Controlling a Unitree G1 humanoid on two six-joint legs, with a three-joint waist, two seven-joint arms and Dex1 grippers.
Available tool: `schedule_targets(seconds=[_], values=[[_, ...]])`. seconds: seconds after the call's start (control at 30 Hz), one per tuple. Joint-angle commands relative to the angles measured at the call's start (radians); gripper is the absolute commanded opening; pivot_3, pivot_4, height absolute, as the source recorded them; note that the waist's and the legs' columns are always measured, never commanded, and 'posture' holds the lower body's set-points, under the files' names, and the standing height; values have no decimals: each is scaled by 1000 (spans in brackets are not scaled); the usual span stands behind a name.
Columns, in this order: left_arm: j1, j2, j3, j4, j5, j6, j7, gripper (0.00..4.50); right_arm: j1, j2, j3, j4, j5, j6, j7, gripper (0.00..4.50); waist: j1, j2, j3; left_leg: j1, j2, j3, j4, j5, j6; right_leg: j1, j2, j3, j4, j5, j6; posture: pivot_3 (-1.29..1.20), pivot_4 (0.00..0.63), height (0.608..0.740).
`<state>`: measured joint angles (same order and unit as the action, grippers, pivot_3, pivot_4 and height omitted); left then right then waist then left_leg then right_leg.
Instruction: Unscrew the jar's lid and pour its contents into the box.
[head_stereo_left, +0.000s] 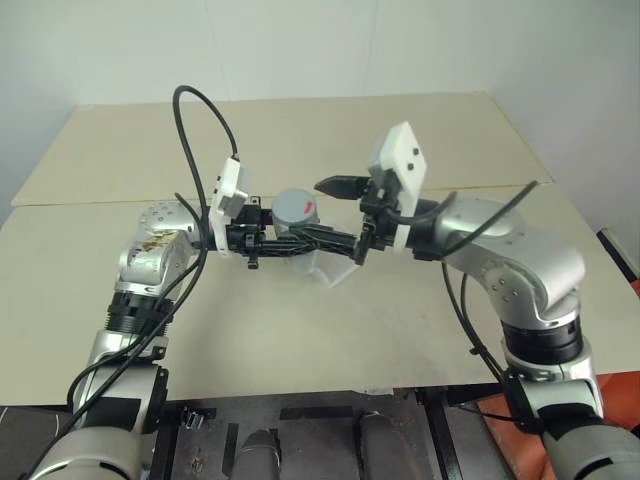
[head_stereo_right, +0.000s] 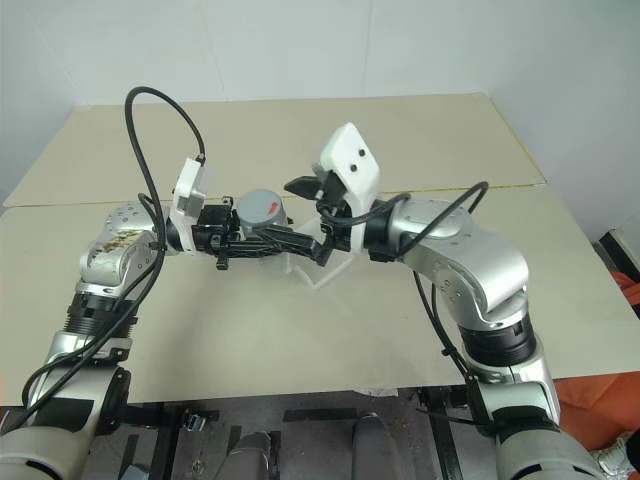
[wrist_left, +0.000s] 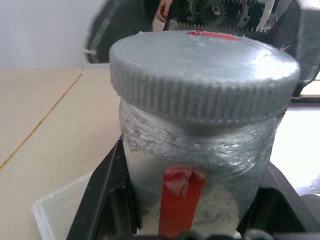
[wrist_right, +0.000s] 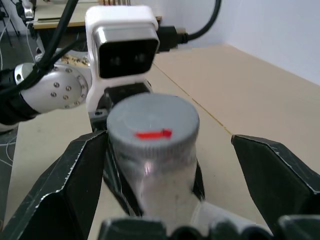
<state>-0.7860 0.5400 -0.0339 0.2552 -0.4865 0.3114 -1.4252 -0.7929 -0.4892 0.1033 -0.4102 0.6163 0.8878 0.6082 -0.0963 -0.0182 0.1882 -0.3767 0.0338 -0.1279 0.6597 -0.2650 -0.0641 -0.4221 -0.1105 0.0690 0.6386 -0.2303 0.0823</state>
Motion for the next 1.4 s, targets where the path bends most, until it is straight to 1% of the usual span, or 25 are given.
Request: schedule_targets(seconds=[0.03,0.27,0.37,0.5,0.63,0.8,1.0,1.17,1.4], values=[[-2,17,16,-45,-24,1,-30,1922,9,-40,-114,-5,-13,-5,-45,4463,2,0,0,0,0,0,0,0,0,0,0,0,0,0,0,0,150,740],[-7,9,9,-38,-20,-1,-28,1922,21,-70,-137,-23,5,-4,-32,4463,1,0,0,0,0,0,0,0,0,0,0,0,0,0,0,0,150,740],[-12,-2,5,-30,-15,-6,-24,1922,23,-78,-137,-63,42,5,-7,4463,1,0,0,0,0,0,0,0,0,0,0,0,0,0,0,0,150,740],[-22,-21,-2,-14,-8,-14,-18,1922,7,-64,-137,-113,102,25,0,4463,2,0,0,0,0,0,0,0,0,0,0,0,0,0,0,0,150,740],[-31,-39,-9,0,0,-22,-19,1922,-18,-33,-113,-133,126,38,-24,4463,1,0,0,0,0,0,0,0,0,0,0,0,0,0,0,0,150,740],[-38,-54,-15,-1,2,-23,-21,1922,-52,32,-11,-119,75,35,-72,4463,0,0,0,0,0,0,0,0,0,0,0,0,0,0,0,0,150,740],[-47,-57,-15,11,11,-29,-26,1922,-96,104,41,-80,49,30,-99,4463,0,0,0,0,0,0,0,0,0,0,0,0,0,0,0,0,150,740],[-43,-47,-8,1,7,-28,-26,1922,-112,121,61,-36,-1,19,-104,4463,0,0,0,0,0,0,0,0,0,0,0,0,0,0,0,0,150,740],[-37,-40,-5,-3,7,-29,-18,1922,-109,103,44,2,-37,3,-78,4463,0,0,0,0,0,0,0,0,0,0,0,0,0,0,0,0,150,740]])
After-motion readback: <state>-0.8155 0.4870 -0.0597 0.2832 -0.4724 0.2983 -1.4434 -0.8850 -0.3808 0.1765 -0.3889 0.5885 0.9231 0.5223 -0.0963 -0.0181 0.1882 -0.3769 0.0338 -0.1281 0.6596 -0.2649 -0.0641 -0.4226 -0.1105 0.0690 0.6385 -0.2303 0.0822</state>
